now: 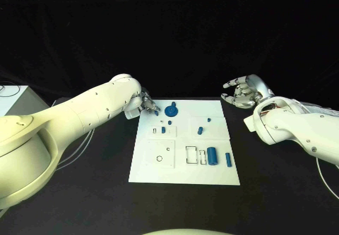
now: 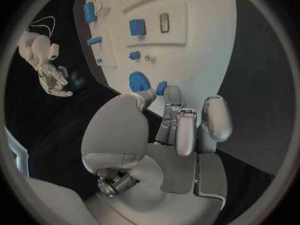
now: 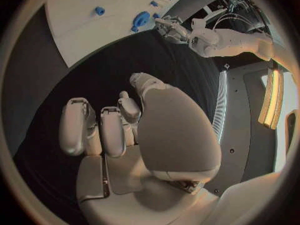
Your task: Assemble the parts on the task board
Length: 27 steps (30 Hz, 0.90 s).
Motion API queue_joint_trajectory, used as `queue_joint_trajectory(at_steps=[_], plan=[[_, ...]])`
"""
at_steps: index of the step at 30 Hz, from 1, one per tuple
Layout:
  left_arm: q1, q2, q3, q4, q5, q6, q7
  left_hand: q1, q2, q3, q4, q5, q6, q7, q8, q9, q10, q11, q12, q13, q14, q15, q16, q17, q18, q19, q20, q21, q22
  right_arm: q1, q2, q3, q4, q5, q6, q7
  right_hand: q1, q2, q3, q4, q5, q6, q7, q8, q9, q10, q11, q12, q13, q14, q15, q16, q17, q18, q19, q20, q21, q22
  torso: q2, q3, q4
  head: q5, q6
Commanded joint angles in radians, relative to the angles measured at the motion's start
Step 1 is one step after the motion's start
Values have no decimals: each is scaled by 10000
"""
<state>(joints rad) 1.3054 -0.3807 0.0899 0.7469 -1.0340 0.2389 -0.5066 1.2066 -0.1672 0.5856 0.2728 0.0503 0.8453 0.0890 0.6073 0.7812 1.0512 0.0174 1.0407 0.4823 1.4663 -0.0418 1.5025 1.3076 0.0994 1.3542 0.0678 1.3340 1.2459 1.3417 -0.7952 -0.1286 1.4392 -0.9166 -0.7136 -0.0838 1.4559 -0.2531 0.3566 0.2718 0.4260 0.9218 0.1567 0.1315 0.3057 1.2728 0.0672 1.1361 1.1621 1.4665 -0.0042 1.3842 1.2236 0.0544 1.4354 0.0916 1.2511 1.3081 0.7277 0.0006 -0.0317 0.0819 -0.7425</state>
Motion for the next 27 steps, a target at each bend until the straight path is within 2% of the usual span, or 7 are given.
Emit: queue_joint_trajectory(at_steps=[1, 7, 13, 16, 18, 23, 27], plan=[[2, 9, 2, 51, 90, 72, -25, 24, -146, 570, -115, -3, -40, -107, 199, 222, 36, -93, -22, -7, 541, -88, 60, 1244, -161, -3, -85, 70, 34, 3, 17, 4, -11, -26, 36, 50, 25, -105, 69, 18, 49, -63, 17, 49, 10, -70, -4, -21, -8, 129, -73, -51, -8, 203, -59, -3, -38, 360, 3, 3, -2, 0, -13], [2, 6, 2, 92, 119, 94, -38, -209, -432, 2088, -761, 15, -172, -165, 519, 632, 49, -152, -43, -8, 544, -125, 69, 1245, -166, -4, -123, 85, 71, 3, 29, 4, -34, -26, 54, 29, 26, -109, 81, 14, 50, -68, 16, 50, 11, -86, -5, -53, -42, 126, -75, -68, -26, 204, -59, -5, -52, 351, 1, -1, -4, -4, -36], [0, -23, 3, 182, 269, 93, -39, -473, -470, 3312, -1680, 80, -283, -220, 886, 1058, 89, -202, -75, -23, 554, -167, 90, 1274, -174, 11, -150, 123, 134, 2, 42, 4, -57, -26, 58, 19, 26, -109, 81, 14, 50, -68, 16, 50, 11, -86, -5, -53, -42, 126, -75, -68, -26, 204, -59, -5, -52, 351, 3, -1, -5, -8, -40], [-4, -66, 3, 259, 368, 85, -36, -561, -450, 3657, -2000, 240, -395, -199, 1040, 1251, 130, -194, -110, -46, 562, -166, 102, 1296, -177, 10, -153, 134, 153, 1, 53, 4, -70, -26, 59, 17, 28, -113, 98, 9, 56, -74, 16, 53, 13, -106, -6, -94, -85, 123, -77, -89, -46, 208, -65, -8, -82, 331, -3, 7, -2, 8, -42], [-6, -115, 4, 337, 440, 78, -36, -650, -406, 3878, -2244, 679, -455, -145, 1199, 1442, 181, -165, -141, -67, 568, -151, 113, 1314, -182, 23, -144, 162, 186, -1, 59, 3, -81, -26, 63, 18, 28, -113, 98, 9, 56, -74, 16, 53, 13, -106, -6, -94, -85, 123, -77, -89, -46, 208, -65, -8, -82, 331, -13, 7, 8, 9, -43], [-10, -407, 6, 776, 638, 35, -55, -706, -382, 3958, -2360, 874, -456, -124, 1269, 1529, 222, -155, -132, -66, 572, -142, 119, 1324, -184, 28, -134, 176, 202, -9, 61, 3, -121, -23, 77, 18, 17, -115, 106, 14, 61, -76, 16, 56, 15, -103, -5, -99, -95, 125, -78, -96, -46, 207, -60, -9, -85, 329, -36, 1, 23, 23, -41], [-9, -786, 15, 1346, 770, -2, -82, -797, -360, 4057, -2488, 1142, -391, -132, 1345, 1616, 411, -169, 30, 167, 587, -154, 134, 1352, -192, 61, -138, 221, 255, -16, 44, 2, -159, -10, 54, 26, 17, -115, 106, 14, 61, -76, 16, 56, 15, -103, -5, -99, -95, 125, -78, -96, -46, 207, -60, -9, -85, 329, -82, -11, 66, -2, -40]])
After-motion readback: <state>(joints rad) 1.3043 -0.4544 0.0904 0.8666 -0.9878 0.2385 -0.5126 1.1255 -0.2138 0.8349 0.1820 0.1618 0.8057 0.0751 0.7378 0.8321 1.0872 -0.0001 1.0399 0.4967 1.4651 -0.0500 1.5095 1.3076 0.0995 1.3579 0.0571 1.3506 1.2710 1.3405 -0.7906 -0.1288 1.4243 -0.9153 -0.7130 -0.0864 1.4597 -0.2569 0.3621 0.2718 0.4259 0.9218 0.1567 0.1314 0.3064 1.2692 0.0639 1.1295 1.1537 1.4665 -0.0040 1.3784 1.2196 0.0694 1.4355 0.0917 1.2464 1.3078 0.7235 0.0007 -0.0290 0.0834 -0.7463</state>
